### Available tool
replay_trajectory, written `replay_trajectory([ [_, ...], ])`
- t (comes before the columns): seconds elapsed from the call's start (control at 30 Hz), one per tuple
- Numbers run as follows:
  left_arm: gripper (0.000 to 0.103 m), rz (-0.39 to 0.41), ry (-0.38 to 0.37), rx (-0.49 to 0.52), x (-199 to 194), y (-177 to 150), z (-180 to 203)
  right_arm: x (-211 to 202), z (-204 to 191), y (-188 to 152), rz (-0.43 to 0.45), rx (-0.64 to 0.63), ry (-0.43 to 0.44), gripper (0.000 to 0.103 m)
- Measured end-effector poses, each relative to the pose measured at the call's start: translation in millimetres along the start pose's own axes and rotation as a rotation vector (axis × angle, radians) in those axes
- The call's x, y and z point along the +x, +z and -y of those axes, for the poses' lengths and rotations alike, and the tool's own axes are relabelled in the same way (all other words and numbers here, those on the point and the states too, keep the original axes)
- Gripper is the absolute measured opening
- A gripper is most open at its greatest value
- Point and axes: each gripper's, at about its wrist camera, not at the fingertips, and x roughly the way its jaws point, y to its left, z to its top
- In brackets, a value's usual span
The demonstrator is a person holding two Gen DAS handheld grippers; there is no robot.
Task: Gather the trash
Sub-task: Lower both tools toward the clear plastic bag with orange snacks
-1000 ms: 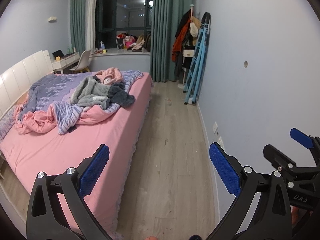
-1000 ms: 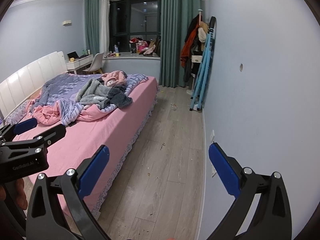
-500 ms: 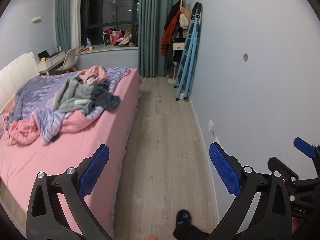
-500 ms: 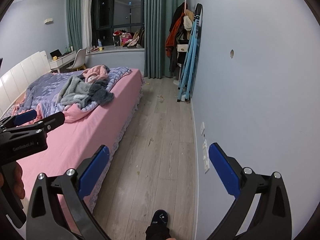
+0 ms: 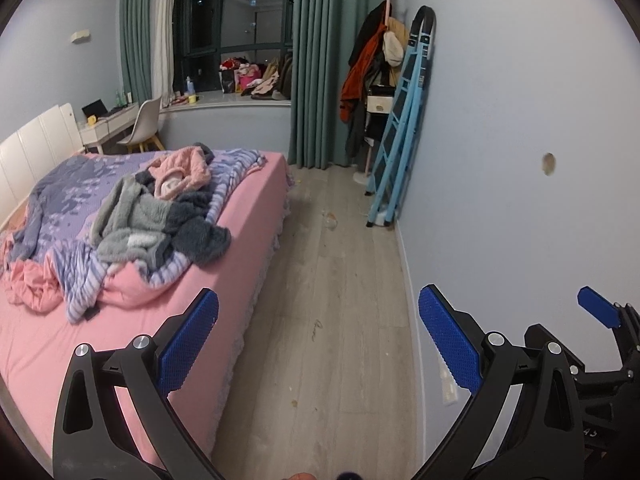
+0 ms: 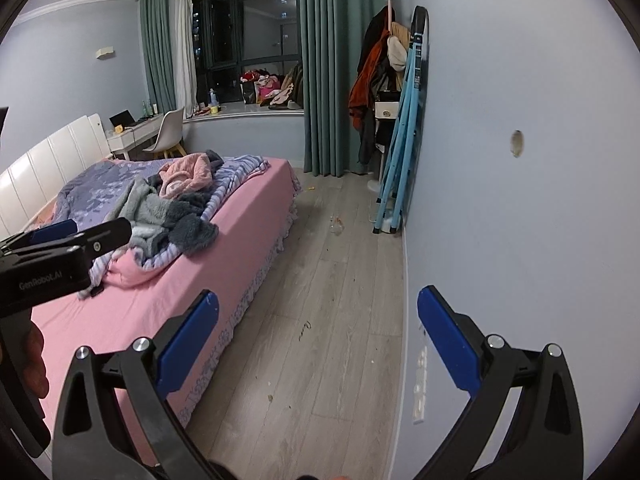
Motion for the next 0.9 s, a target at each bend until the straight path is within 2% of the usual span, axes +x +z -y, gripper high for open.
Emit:
replay_trajectory([
  [0.13, 0.097, -0.004, 0.013, -0.005, 58.3, 37.2, -7.6, 54.5, 2.6, 31.7, -0.016, 0.004, 0.000, 0.096],
  [0.3, 0.097, 0.012, -0.001, -0.016, 140.2, 83.0, -28.5, 129.4, 0.9, 85.9, -0.026, -0.011, -0.052, 0.096],
  [0.4, 0.097, -0.019, -0.024, -0.023, 193.7, 127.0, -45.1, 158.9, -0.8, 122.9, -0.039, 0.021, -0.057, 0.096],
  [0.5, 0.097, 0.009, -0.041, 0.025, 239.0, 171.6, -54.0, 195.9, -1.1, 163.2, -0.022, 0.033, -0.073, 0.096],
  [0.6, 0.097, -0.006, -0.049, 0.050, 283.3, 211.3, -58.6, 233.4, 5.2, 195.2, -0.030, 0.047, -0.076, 0.096],
  [0.9, 0.097, -0.039, -0.036, 0.063, 420.5, 309.3, -30.2, 359.7, 46.0, 276.2, -0.045, 0.038, -0.066, 0.096],
])
